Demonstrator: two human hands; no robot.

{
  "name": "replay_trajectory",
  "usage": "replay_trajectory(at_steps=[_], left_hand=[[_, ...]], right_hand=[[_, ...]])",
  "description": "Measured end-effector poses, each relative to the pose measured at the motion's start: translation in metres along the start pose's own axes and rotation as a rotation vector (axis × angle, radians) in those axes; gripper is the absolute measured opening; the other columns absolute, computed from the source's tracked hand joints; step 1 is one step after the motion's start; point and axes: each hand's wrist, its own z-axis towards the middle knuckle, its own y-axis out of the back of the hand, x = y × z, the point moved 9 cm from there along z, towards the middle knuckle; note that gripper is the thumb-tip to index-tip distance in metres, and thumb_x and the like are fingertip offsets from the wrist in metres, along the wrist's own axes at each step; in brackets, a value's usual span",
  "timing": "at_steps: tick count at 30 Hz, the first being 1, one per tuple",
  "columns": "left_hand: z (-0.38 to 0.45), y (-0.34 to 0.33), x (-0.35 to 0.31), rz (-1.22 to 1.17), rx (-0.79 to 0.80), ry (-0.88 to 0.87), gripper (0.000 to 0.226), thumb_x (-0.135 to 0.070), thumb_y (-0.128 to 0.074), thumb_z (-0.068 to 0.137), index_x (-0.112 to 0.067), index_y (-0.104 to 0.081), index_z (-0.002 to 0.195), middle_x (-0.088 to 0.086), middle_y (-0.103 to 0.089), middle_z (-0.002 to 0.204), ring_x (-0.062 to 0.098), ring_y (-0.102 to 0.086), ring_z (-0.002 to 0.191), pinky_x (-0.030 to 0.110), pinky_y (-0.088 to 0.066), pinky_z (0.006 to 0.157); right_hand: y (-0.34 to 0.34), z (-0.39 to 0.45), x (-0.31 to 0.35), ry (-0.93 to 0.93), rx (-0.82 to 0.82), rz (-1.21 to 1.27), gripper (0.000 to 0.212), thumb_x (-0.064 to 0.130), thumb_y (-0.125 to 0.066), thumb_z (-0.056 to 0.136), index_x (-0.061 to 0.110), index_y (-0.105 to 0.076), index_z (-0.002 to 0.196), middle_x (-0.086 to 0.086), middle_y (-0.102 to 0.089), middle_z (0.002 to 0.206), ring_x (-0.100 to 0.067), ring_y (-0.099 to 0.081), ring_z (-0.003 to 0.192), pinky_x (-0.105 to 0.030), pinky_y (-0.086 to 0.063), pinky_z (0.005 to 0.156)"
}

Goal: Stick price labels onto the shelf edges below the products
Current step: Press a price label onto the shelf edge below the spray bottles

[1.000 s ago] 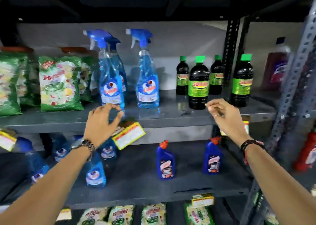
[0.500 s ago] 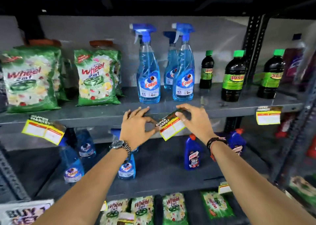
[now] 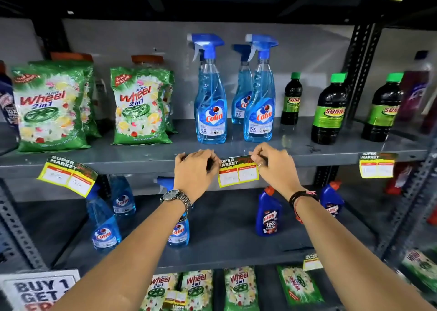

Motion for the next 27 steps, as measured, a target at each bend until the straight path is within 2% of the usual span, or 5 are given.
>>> replay_trajectory(at_steps=[3, 6, 13, 21, 27], left_hand=[[-0.005, -0.007, 0.005, -0.007, 0.066, 0.001, 0.009, -0.038, -0.059, 0.082, -0.032, -0.066, 0.082, -0.013, -0.062, 0.127, 0.010, -0.055, 0.118, 0.042, -0.023, 0.107], [-0.006, -0.008, 0.006, 0.004, 0.073, -0.006, 0.011, -0.043, -0.063, 0.078, -0.033, -0.069, 0.080, -0.016, -0.058, 0.133, 0.009, -0.050, 0.124, 0.043, -0.022, 0.110], [0.001, 0.006, 0.007, -0.138, -0.068, 0.151, 0.012, -0.043, -0.066, 0.075, -0.031, -0.069, 0.073, -0.018, -0.072, 0.107, 0.000, -0.061, 0.106, 0.035, -0.028, 0.100], [0.008, 0.003, 0.012, -0.124, -0.124, 0.244, 0.016, -0.047, -0.068, 0.072, -0.031, -0.070, 0.068, -0.018, -0.074, 0.098, 0.004, -0.062, 0.097, 0.034, -0.026, 0.089], [0.007, 0.002, 0.014, -0.165, -0.155, 0.279, 0.033, -0.047, -0.072, 0.068, -0.030, -0.046, 0.057, -0.017, -0.075, 0.094, 0.006, -0.064, 0.095, 0.035, -0.029, 0.093]], right_hand=[[-0.005, -0.005, -0.004, 0.018, 0.080, 0.027, 0.016, 0.008, -0.055, 0.083, 0.024, -0.052, 0.081, 0.009, -0.074, 0.110, -0.018, -0.069, 0.099, -0.041, -0.056, 0.080], [-0.005, -0.007, -0.003, 0.061, 0.130, 0.015, 0.013, 0.007, -0.057, 0.082, 0.020, -0.057, 0.082, 0.008, -0.070, 0.118, -0.018, -0.067, 0.104, -0.038, -0.054, 0.085], [-0.001, -0.002, -0.002, 0.091, 0.080, 0.027, 0.007, 0.015, -0.058, 0.083, 0.021, -0.055, 0.082, 0.007, -0.074, 0.109, -0.014, -0.069, 0.097, -0.042, -0.058, 0.079], [0.003, 0.000, 0.000, 0.119, -0.014, -0.031, 0.004, 0.015, -0.056, 0.082, 0.018, -0.054, 0.082, 0.008, -0.076, 0.101, -0.014, -0.070, 0.087, -0.037, -0.056, 0.067], [0.004, 0.004, -0.003, 0.091, -0.076, -0.082, 0.007, 0.023, -0.063, 0.080, 0.023, -0.056, 0.082, 0.009, -0.076, 0.088, -0.018, -0.069, 0.079, -0.032, -0.054, 0.062]])
